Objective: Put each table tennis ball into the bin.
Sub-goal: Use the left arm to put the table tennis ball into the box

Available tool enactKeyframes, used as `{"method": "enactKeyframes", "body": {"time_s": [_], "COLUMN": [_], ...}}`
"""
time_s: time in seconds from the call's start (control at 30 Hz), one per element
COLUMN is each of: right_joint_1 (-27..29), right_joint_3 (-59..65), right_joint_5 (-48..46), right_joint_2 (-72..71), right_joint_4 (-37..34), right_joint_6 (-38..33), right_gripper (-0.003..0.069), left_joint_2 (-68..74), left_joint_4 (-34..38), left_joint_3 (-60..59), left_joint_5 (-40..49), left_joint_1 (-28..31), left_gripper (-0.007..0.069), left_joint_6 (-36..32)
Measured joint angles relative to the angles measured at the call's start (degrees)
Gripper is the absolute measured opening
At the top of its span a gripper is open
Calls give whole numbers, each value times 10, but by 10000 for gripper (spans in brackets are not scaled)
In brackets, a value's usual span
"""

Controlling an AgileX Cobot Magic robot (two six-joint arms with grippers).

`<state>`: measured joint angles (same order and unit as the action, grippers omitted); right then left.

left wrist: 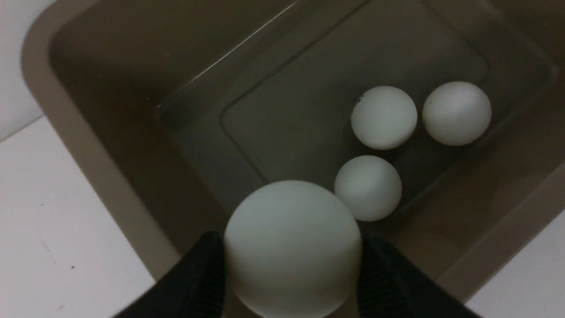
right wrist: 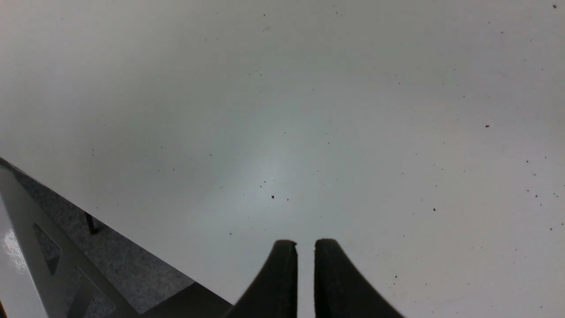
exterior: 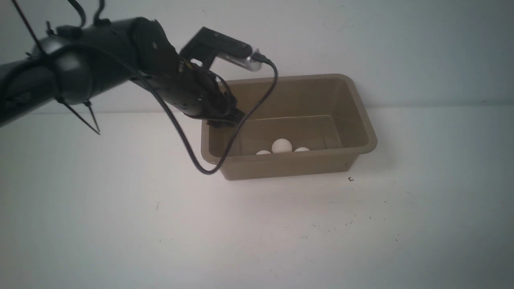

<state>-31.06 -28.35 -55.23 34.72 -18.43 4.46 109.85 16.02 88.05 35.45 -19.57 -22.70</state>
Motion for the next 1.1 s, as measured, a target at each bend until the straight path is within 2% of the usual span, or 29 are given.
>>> {"method": "enactKeyframes", "body": {"time_s": [0.57,0.73,0.83,0.97,1.03,1.1], "right_joint_1": [0,0,0,0,0,0], "right_joint_3": [0,0,0,0,0,0], "right_joint_5": [-2,-2,-2,-2,-2,-2], "right_joint_2": [0,0,0,0,0,0], "right_joint_4": [-1,0,0,0,0,1], "right_joint_6": [-10,-10,-10,-11,-11,-12], "right_gripper": [62,69,71,73,73,73], "left_joint_2": [42,42,42,26,0,-61], "left_joint_4": [2,24,33,38,38,38], "left_joint_3": [0,0,2,12,17,20], "left_joint_5": [-12,-20,-27,-21,-16,-9], "left_joint_1": [-4,-5,-5,-5,-5,-5], "left_gripper": [358,501,535,492,440,353], "left_joint_6": [-12,-13,-13,-18,-26,-40]}}
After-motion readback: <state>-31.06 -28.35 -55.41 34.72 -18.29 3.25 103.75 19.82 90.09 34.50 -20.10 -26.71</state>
